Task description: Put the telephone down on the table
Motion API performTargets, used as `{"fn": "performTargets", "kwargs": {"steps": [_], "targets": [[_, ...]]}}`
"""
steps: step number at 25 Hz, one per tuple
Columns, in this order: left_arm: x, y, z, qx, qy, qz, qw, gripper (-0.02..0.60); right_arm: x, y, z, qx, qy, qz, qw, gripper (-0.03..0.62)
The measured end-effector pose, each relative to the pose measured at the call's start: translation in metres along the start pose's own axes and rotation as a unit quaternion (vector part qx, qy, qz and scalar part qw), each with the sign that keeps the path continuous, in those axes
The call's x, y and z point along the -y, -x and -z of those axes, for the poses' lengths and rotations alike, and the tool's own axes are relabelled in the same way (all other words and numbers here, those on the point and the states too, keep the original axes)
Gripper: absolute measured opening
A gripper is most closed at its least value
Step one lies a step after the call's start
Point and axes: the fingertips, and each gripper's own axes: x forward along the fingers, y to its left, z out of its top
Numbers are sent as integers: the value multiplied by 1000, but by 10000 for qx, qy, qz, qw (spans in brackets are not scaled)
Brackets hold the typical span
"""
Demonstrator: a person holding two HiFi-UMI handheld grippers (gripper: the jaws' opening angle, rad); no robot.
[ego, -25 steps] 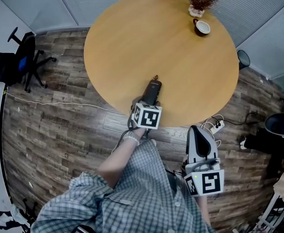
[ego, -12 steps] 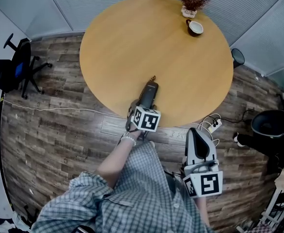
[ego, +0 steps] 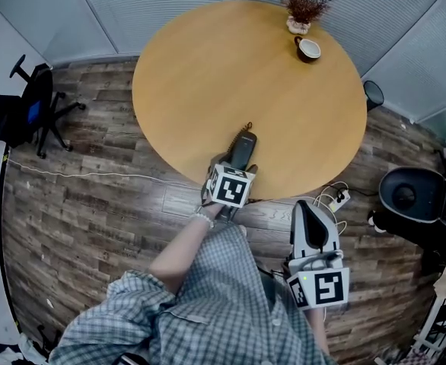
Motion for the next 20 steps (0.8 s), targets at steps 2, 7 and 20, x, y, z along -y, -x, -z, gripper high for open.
{"fn": "performTargets", "kwargs": {"steps": [2, 7, 20], "targets": [[1, 11, -10, 202, 11, 66, 9998, 331, -5, -1, -3, 48, 10, -13, 10000, 9], [4, 42, -38, 728, -16, 173, 9972, 331, -15, -1, -9, 176, 30, -57, 9998, 9], [16, 151, -97, 2064, -127, 449, 9773, 307, -31, 2, -36, 618, 113, -57, 9980, 9]]}}
